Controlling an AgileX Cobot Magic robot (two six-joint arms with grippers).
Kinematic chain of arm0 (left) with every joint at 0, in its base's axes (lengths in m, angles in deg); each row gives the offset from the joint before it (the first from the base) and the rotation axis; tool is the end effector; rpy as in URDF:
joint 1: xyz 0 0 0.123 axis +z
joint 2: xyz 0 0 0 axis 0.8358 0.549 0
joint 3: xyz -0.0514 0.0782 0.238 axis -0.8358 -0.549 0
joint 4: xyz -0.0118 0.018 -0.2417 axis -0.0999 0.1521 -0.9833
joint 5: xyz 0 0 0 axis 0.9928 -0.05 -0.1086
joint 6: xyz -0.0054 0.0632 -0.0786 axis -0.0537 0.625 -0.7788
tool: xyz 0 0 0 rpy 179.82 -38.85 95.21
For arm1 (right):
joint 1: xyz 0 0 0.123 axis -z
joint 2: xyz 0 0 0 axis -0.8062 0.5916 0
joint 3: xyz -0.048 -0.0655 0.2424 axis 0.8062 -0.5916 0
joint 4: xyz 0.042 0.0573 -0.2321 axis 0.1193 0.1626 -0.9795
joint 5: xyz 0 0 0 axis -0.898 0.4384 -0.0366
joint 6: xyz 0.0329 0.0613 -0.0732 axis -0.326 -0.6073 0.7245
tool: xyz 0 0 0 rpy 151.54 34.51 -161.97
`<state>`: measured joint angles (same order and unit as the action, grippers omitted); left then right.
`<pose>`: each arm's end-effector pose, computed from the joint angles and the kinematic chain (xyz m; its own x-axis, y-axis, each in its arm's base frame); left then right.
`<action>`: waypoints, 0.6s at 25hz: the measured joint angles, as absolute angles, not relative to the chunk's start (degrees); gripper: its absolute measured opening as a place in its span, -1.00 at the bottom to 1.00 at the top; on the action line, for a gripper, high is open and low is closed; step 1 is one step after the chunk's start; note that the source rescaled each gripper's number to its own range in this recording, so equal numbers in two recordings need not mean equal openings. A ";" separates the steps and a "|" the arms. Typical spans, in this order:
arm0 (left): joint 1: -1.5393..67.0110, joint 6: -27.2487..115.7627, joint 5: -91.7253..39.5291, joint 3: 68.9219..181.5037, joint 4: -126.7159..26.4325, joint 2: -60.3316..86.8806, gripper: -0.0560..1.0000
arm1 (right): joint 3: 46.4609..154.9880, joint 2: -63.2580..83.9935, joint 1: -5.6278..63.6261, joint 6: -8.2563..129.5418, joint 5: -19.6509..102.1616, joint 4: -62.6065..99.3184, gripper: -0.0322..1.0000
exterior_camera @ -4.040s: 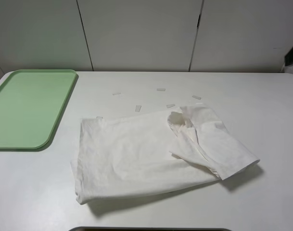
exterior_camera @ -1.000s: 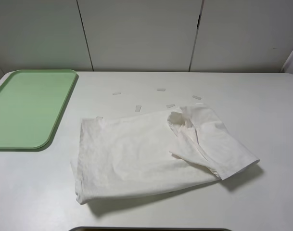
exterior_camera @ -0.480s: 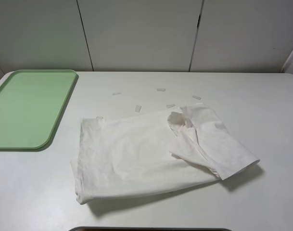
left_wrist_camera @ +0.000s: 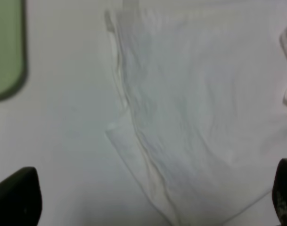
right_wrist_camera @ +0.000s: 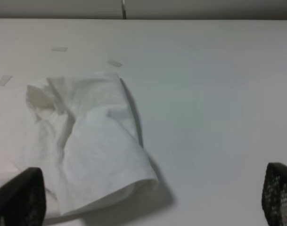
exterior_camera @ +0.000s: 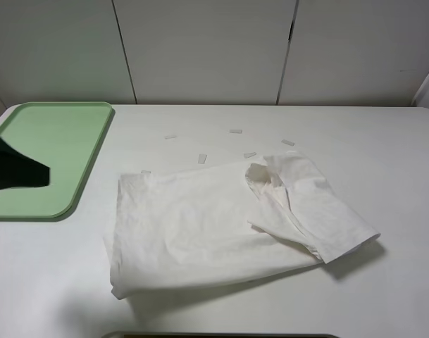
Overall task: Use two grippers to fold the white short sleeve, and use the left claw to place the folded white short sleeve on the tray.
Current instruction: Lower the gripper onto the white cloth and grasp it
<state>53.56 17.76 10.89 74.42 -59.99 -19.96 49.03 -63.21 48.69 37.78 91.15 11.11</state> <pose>0.1412 -0.0340 0.2432 -0.7323 -0.1364 -0.6672 0.1055 0.9452 -0.3091 0.0261 0.0033 0.2703 -0.4244 -0.0316 -0.9049 -0.0941 0.9955 0.0093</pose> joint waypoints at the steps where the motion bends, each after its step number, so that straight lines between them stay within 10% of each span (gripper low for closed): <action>1: 53.56 19.47 9.57 74.42 -61.70 -16.13 0.97 | 49.03 -63.21 48.69 37.78 91.15 11.11 1.00; 15: 53.56 39.43 -2.70 74.46 -79.88 23.81 0.93 | 49.03 -63.21 48.69 37.78 91.15 11.11 1.00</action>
